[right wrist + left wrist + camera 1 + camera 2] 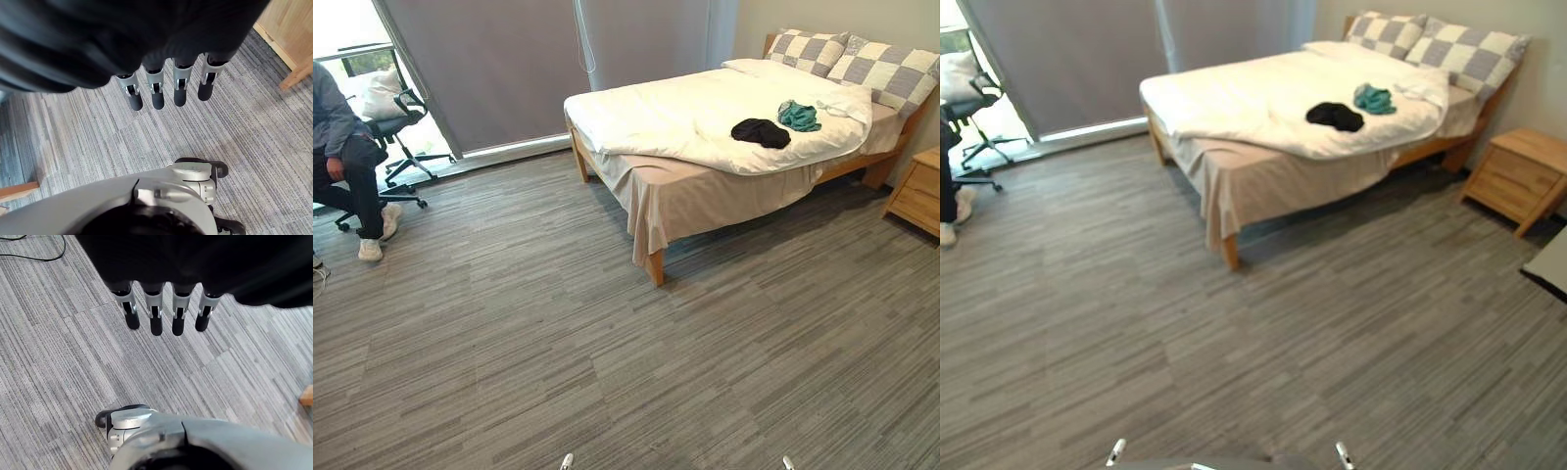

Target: Tidy up the quilt and then pick up the clothes from the bed and put them into the laundry hamper.

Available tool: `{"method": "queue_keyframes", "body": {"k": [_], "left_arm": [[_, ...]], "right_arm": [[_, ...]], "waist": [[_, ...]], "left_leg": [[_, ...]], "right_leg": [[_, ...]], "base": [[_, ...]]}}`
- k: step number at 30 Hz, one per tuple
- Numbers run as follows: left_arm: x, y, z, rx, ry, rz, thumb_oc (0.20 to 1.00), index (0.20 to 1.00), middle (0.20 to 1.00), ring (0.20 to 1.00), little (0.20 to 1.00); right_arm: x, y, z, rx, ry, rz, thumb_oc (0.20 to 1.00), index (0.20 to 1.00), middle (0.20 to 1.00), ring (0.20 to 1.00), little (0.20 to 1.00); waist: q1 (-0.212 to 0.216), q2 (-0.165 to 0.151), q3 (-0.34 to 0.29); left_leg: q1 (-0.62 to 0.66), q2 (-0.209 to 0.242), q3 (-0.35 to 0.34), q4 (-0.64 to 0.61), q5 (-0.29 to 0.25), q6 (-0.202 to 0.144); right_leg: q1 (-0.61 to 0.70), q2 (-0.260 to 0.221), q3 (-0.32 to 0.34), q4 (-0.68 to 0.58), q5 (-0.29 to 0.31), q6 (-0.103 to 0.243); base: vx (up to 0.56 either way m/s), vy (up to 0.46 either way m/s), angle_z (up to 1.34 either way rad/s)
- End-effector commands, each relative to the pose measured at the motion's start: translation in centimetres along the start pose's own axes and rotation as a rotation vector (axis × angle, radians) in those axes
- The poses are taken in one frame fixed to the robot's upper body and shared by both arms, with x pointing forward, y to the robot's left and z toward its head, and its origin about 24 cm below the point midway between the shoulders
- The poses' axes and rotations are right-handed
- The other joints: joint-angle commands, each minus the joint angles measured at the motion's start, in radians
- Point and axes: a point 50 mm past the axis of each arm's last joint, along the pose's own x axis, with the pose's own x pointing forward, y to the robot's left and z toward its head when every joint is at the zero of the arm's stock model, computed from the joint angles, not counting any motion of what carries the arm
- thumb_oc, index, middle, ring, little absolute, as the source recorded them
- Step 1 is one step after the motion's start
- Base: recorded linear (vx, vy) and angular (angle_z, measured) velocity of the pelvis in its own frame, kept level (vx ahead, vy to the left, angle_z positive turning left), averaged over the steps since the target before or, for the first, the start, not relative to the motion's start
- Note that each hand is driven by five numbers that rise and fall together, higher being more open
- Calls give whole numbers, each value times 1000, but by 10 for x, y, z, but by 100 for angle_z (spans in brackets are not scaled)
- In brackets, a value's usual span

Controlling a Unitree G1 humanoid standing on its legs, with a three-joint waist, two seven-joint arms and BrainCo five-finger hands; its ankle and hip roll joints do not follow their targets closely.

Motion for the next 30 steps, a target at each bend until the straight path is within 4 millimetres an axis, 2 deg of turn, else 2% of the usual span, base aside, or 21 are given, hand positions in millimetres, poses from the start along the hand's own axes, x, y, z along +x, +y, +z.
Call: {"method": "queue_keyframes", "body": {"k": [1,6,11,16,17,20,21,23,25,27,28,30], "left_arm": [[18,4,46,-296,2,127,1000,1000,1000,1000,1000],[18,0,40,-296,31,102,1000,1000,1000,1000,1000],[17,-3,31,-264,68,87,1000,1000,1000,1000,1000],[17,1,32,-230,73,84,1000,1000,1000,1000,1000],[17,3,31,-210,74,91,1000,1000,1000,1000,1000],[17,6,29,-202,81,100,1000,1000,1000,1000,1000],[17,7,28,-207,84,100,1000,1000,1000,1000,1000],[17,13,30,-201,75,104,1000,1000,1000,1000,1000],[17,15,35,-198,65,111,1000,1000,1000,1000,1000],[17,13,31,-197,84,118,1000,1000,1000,1000,1000],[17,12,30,-197,85,118,1000,1000,1000,1000,1000],[15,9,22,-205,103,118,1000,1000,1000,1000,1000]], "right_arm": [[18,6,47,367,47,19,1000,1000,1000,1000,1000],[18,2,50,346,41,4,1000,1000,1000,1000,1000],[18,0,55,340,24,-1,1000,1000,1000,1000,1000],[19,-1,61,354,-1,-7,1000,1000,1000,1000,1000],[19,0,60,379,-1,-4,1000,1000,1000,1000,1000],[18,1,57,394,8,3,1000,1000,1000,1000,1000],[18,3,57,387,12,7,1000,1000,1000,1000,1000],[19,7,57,391,21,12,1000,1000,1000,1000,1000],[19,6,59,396,19,16,1000,1000,1000,1000,1000],[18,4,53,398,46,13,1000,1000,1000,1000,1000],[18,4,52,398,47,12,1000,1000,1000,1000,1000],[17,3,40,382,78,8,1000,1000,1000,1000,1000]], "waist": [[-46,-45,159],[-38,-50,149],[-32,-55,153],[-27,-52,185],[-33,-41,204],[-37,-35,227],[-36,-36,237],[-45,-49,270],[-65,-60,291],[-104,-66,309],[-106,-65,311],[-135,-61,320]], "left_leg": [[183,-26,15,-424,183,3],[182,-33,8,-424,181,3],[185,-33,17,-417,180,14],[99,-27,54,-269,138,44],[81,-21,60,-233,119,67],[79,-24,80,-213,100,86],[79,-28,89,-201,91,85],[95,-39,99,-183,62,75],[118,-52,90,-183,40,72],[183,-70,71,-193,-2,72],[187,-69,71,-192,-5,72],[236,-75,66,-166,-55,77]], "right_leg": [[216,-61,-21,-427,207,160],[230,-54,-17,-440,202,154],[223,-80,-26,-388,179,160],[160,-141,-52,-189,109,161],[92,-168,-60,-14,119,162],[16,-191,-81,98,156,163],[-1,-202,-100,81,175,168],[-35,-207,-120,-33,228,189],[-69,-197,-103,-132,275,204],[-83,-172,-62,-349,328,227],[-82,-170,-63,-356,329,228],[-106,-168,-48,-404,349,234]], "base": [[88,13,50],[92,40,22],[107,80,-4],[60,89,-3],[100,94,-12],[151,63,-17],[222,-29,-15],[278,-109,-33],[308,-151,-29],[600,-176,-2],[675,-139,9],[692,-157,10]]}}
